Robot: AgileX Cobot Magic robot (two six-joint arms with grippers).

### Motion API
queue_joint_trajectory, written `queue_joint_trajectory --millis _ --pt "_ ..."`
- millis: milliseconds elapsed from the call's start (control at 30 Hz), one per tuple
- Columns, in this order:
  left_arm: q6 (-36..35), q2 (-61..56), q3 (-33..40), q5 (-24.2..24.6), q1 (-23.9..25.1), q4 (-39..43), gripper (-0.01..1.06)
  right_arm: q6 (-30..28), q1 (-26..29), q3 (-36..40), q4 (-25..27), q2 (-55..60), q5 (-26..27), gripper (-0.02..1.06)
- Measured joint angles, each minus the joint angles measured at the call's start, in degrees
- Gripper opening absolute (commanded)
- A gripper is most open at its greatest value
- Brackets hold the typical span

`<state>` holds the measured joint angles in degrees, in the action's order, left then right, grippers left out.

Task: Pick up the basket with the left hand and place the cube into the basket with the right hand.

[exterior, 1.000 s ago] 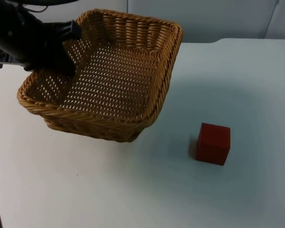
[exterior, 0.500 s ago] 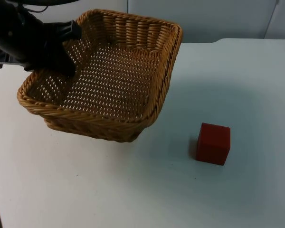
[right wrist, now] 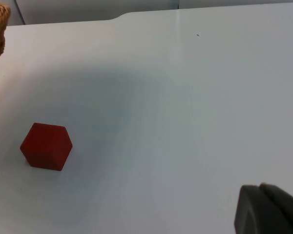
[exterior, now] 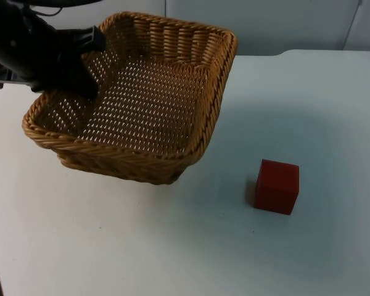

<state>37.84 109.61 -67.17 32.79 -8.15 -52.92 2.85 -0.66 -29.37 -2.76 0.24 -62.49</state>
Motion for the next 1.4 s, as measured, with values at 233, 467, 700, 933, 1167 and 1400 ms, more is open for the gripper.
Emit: queue_joint_trajectory --millis 233,467,700,933,1167,1400 --pt "0.0 0.0 0.0 0.0 0.0 0.0 0.00 0.0 0.0 0.0 0.0 0.0 0.0 0.05" --pt "0.0 0.0 0.0 0.0 0.0 0.0 0.00 -4.3 0.0 0.0 2.8 0.9 0.0 0.51" --pt "0.0 0.0 0.0 0.0 0.0 0.0 0.00 -8.7 0.0 -0.5 5.5 11.8 1.4 1.05" --pt "0.0 0.0 0.0 0.0 0.0 0.0 0.00 -9.1 0.0 -5.7 9.5 31.5 25.0 1.05" --pt "0.0 0.0 0.0 0.0 0.0 0.0 0.00 -9.1 -1.9 -12.2 11.3 53.3 30.9 1.05" --pt "0.0 0.0 0.0 0.0 0.0 0.0 0.00 -11.2 -13.5 -20.5 11.5 78.5 32.5 1.05"
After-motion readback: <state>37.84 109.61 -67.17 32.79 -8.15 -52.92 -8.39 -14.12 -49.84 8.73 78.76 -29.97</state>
